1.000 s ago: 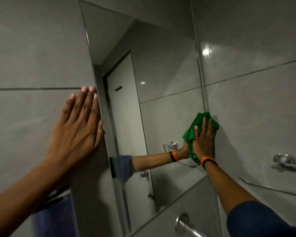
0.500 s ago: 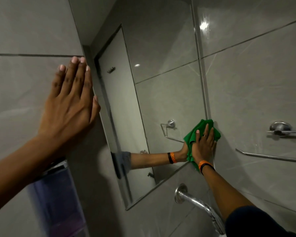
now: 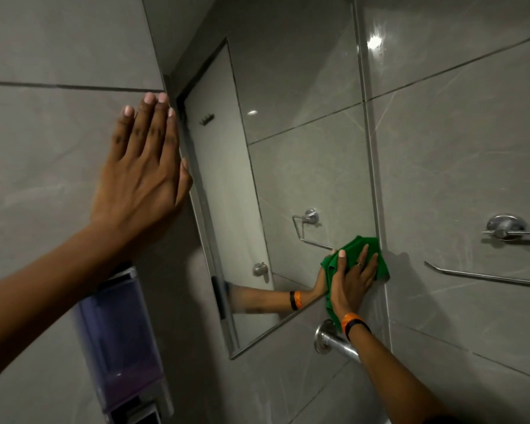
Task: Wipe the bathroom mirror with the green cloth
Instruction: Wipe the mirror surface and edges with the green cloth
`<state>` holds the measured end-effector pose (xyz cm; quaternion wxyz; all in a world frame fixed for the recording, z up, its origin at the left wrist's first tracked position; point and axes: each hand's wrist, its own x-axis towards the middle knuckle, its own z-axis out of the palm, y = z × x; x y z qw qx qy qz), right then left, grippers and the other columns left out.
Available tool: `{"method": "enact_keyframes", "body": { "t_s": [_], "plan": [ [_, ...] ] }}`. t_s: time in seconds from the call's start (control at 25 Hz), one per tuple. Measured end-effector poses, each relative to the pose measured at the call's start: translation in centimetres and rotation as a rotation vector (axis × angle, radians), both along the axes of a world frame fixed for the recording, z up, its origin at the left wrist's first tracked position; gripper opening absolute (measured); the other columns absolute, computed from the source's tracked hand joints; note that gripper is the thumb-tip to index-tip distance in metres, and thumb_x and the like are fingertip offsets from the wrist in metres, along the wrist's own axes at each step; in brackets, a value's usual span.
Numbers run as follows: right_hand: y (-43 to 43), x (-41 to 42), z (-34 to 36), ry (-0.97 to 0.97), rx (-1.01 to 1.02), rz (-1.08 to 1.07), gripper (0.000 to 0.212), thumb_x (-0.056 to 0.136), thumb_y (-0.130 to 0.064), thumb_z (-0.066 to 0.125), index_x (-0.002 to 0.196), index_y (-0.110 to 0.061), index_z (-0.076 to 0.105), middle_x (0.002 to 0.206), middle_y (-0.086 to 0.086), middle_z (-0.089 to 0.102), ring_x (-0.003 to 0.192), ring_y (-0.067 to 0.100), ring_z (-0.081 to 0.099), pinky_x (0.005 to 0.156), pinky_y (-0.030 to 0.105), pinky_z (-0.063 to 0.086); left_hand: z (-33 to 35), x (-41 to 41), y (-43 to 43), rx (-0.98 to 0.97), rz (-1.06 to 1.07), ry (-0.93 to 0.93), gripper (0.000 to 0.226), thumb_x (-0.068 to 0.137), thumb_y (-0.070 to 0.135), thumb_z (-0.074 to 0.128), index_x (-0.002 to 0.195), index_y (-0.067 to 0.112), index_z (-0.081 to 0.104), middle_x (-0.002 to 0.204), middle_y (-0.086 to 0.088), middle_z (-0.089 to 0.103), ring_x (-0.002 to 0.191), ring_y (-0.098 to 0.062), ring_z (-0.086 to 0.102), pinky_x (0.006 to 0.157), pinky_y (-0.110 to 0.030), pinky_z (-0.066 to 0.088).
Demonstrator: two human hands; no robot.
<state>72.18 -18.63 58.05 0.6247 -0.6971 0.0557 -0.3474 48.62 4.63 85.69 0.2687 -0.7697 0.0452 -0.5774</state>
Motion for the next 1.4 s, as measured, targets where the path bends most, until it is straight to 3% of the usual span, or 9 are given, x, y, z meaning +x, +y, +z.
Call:
{"method": "enact_keyframes", "body": {
  "t_s": [0.12,0.4,0.6,0.92,1.2,1.4],
  "plan": [
    [2.2,-2.3,-1.0,-0.062,-0.068,-0.018,0.101,0.088,-0.088,0.011,0.166,-0.023,0.010,0.175,0.011,0.004,0.162,0.034,0.007,0.131,0.058,0.013,0.0,-0.1,0.1,0.000,0.012,0.007,0.070,0.104,0.043,0.010,0.159,0.000,0.000,0.169,-0.021,-0.003,0.157,-0.029,-0.008,0.129,-0.049,0.000],
    [6.9,-8.0,-1.4,-0.216,-0.268,-0.068,0.089,0.098,-0.073,0.024,0.163,-0.012,0.025,0.173,0.018,0.013,0.160,0.039,0.014,0.126,0.065,0.020,0.1,0.0,0.1,0.008,0.033,-0.008,0.069,0.104,0.041,0.015,0.159,0.000,0.002,0.169,-0.021,0.000,0.158,-0.030,-0.004,0.129,-0.047,0.000],
    [10.9,-12.7,-2.8,-0.355,-0.459,-0.031,0.090,0.095,-0.072,0.033,0.165,-0.018,0.017,0.174,0.016,0.006,0.162,0.038,0.006,0.130,0.064,0.007,0.0,-0.2,-0.2,-0.006,0.054,-0.002,0.068,0.105,0.038,0.019,0.159,-0.001,0.004,0.169,-0.022,0.002,0.158,-0.031,-0.002,0.129,-0.046,0.000],
    [13.3,-16.0,-2.7,-0.627,-0.705,0.008,0.093,0.093,-0.074,0.042,0.166,-0.024,0.014,0.174,0.017,0.011,0.160,0.043,0.012,0.125,0.072,0.013,0.0,-0.4,-0.3,-0.012,0.094,0.014,0.068,0.105,0.039,0.016,0.159,-0.001,0.004,0.169,-0.023,0.002,0.158,-0.031,-0.001,0.129,-0.046,0.002],
    [13.0,-15.4,3.2,-0.792,-0.792,0.048,0.083,0.097,-0.068,0.040,0.165,-0.030,0.012,0.175,0.011,0.008,0.162,0.038,0.010,0.127,0.068,0.012,0.3,-0.9,-0.5,-0.047,0.036,0.014,0.064,0.105,0.034,0.021,0.159,0.000,0.012,0.169,-0.020,0.008,0.158,-0.029,0.003,0.129,-0.045,0.006],
    [12.6,-14.3,11.6,-0.858,-0.816,-0.010,0.079,0.099,-0.069,0.034,0.165,-0.031,0.012,0.175,0.011,0.011,0.163,0.033,0.009,0.128,0.066,0.013,1.1,-1.7,0.0,-0.059,0.036,-0.041,0.062,0.104,0.030,0.025,0.158,0.000,0.016,0.168,-0.018,0.015,0.157,-0.029,0.008,0.129,-0.045,0.009]
  ]
}}
